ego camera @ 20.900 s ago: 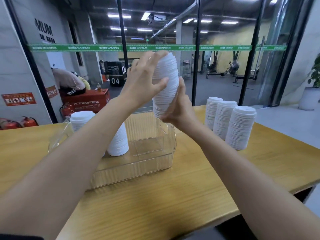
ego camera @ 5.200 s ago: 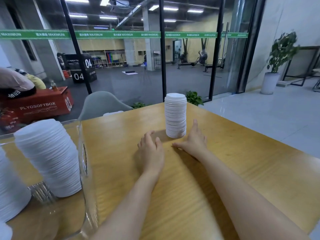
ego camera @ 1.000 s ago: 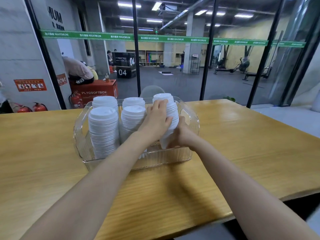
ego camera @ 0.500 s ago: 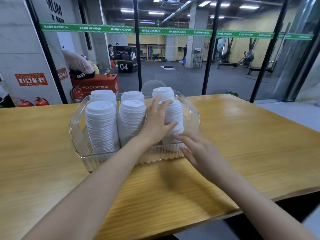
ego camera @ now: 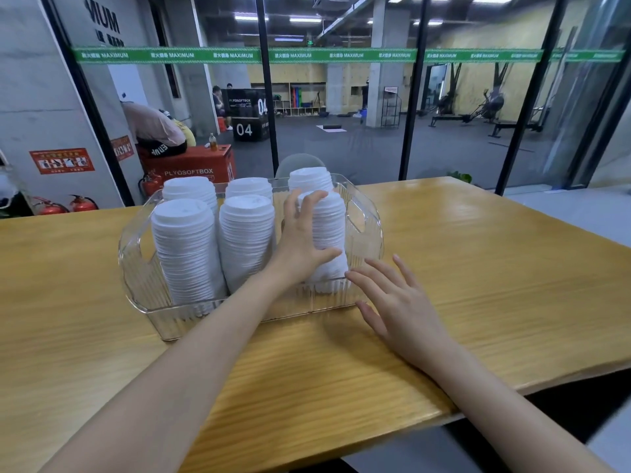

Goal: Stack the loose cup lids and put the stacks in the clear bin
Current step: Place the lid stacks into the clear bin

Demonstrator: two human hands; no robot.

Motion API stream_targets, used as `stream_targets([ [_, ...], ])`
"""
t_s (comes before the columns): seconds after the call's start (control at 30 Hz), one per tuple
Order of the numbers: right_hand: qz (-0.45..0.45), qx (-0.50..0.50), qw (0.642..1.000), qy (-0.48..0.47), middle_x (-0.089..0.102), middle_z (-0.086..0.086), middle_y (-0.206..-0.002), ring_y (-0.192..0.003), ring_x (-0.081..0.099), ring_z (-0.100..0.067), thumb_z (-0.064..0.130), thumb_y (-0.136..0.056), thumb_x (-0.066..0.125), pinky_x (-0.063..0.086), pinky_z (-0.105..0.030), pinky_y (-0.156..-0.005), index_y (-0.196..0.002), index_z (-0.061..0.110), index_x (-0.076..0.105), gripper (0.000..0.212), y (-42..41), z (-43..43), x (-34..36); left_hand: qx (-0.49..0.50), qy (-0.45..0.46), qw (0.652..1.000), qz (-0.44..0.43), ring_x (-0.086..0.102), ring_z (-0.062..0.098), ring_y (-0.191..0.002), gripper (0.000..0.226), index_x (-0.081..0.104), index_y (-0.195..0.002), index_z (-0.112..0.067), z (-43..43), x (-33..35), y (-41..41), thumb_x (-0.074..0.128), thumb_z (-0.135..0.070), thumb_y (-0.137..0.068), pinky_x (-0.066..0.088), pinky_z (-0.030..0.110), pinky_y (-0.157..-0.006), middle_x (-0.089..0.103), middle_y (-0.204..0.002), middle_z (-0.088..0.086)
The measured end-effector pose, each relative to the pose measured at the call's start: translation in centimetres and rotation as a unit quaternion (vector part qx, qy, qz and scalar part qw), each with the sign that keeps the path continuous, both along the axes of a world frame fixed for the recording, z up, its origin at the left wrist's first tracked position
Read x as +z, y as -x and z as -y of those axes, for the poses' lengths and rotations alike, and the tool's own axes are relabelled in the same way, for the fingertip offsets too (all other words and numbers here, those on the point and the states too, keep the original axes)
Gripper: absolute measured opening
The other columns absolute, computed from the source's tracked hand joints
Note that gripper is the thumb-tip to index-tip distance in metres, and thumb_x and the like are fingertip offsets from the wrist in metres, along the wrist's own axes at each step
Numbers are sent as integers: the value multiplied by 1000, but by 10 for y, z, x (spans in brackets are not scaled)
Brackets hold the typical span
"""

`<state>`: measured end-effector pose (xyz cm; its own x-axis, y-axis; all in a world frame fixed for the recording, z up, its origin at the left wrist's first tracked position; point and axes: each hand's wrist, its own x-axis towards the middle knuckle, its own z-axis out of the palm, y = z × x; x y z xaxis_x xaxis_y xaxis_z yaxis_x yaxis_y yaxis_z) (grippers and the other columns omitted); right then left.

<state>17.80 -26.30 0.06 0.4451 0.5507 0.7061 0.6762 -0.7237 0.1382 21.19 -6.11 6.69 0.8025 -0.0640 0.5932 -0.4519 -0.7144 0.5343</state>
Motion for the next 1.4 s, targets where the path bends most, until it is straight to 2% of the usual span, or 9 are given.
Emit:
stream_targets([
  [0.37,-9,19,1000,-19,62,3,-131,-131,52,-22,17,-85,72,25,-47,-116,-132,18,57,49,-2,3,-4,8,30,999,-43,27,16,-136,84,24,-149,-30,-1,2,4,75,-17,-84,19,24,-105,21,-151,6],
  [0.5,-16,51,996,-76,58,-1,-135,-129,49,-21,23,-91,57,29,-47,-114,-132,16,56,42,-4,5,13,-35,132,986,-91,29,8,-138,91,7,-152,-25,-5,3,4,71,-28,-88,28,35,-115,27,-153,-4],
  [0.6,-37,61,990,-124,56,-8,-136,-126,49,-25,27,-94,54,36,-45,-109,-132,11,56,42,-16,-4,54,-36,194,970,-144,47,-2,-113,77,20,-146,-18,-6,5,6,71,-19,-89,43,19,-99,43,-128,-16],
  [0.7,-131,40,982,-130,48,-7,-145,-134,43,-25,32,-96,58,34,-47,-112,-143,13,45,52,-31,-24,98,-60,207,958,-191,51,-20,-94,89,24,-146,-26,-8,5,4,79,-6,-80,45,3,-75,49,-114,-27],
  [0.8,-216,-11,974,-63,42,-5,-151,-139,38,-22,48,-94,57,17,-44,-120,-151,22,32,67,-50,-44,119,-63,184,949,-250,55,-2,-110,114,7,-152,-36,-12,2,3,81,1,-74,52,23,-87,52,-127,-13],
  [0.9,-246,-33,968,-27,47,-6,-147,-134,43,-25,60,-88,60,18,-43,-117,-146,24,39,71,-67,-51,122,-41,158,949,-269,54,23,-121,127,-6,-152,-42,-12,1,1,81,2,-71,52,37,-94,50,-139,3],
  [1.07,-234,-40,971,-2,56,-1,-135,-127,50,-18,62,-81,67,0,-48,-120,-135,29,46,67,-76,-50,123,-13,160,945,-287,50,24,-124,126,0,-153,-36,-10,0,-1,89,-11,-67,48,41,-102,51,-135,6],
  [1.23,-233,0,972,-24,53,4,-135,-126,50,-13,53,-78,75,-9,-54,-119,-133,31,47,66,-69,-43,122,15,95,966,-239,50,14,-112,113,13,-152,-25,-11,6,5,87,-9,-68,44,27,-88,50,-113,-10],
  [1.4,-226,-10,974,-3,48,3,-142,-133,45,-14,54,-76,76,-15,-54,-118,-136,33,45,71,-62,-39,122,17,73,968,-240,53,19,-116,112,12,-152,-23,-10,5,10,87,-12,-69,48,36,-98,52,-122,-3],
])
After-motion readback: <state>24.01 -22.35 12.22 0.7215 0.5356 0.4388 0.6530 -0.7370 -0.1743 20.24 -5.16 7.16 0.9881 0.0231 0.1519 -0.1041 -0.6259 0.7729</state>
